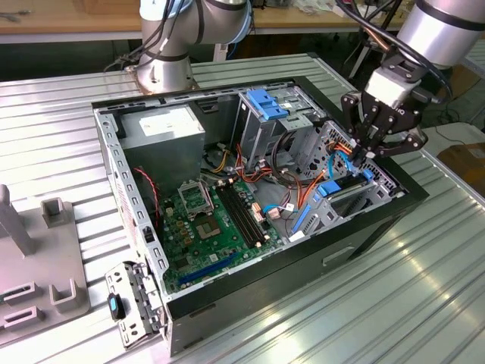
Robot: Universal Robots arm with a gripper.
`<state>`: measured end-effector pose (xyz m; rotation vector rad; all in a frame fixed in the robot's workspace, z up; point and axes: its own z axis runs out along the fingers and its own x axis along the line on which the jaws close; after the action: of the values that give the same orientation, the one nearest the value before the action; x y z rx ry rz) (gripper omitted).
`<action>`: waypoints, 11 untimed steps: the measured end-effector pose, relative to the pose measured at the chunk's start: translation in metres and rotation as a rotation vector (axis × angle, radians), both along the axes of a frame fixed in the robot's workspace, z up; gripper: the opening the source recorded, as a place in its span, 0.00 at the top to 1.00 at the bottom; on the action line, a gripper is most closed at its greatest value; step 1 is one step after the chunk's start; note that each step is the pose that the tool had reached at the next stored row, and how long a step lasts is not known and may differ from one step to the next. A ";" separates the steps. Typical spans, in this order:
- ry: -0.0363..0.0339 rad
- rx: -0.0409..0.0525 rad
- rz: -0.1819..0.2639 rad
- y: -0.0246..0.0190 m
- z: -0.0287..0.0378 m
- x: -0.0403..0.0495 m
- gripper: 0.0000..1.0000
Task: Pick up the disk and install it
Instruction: 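Insert the first disk wire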
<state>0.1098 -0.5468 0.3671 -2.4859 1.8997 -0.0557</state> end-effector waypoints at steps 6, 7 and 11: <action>-0.0053 0.0331 0.000 0.0023 0.0001 -0.0282 0.84; -0.0062 0.0346 0.000 0.0024 0.0001 -0.0339 0.84; -0.0070 0.0642 -0.002 0.0081 0.0083 -0.0312 0.84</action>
<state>0.0786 -0.5387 0.3754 -2.4399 1.8697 -0.0033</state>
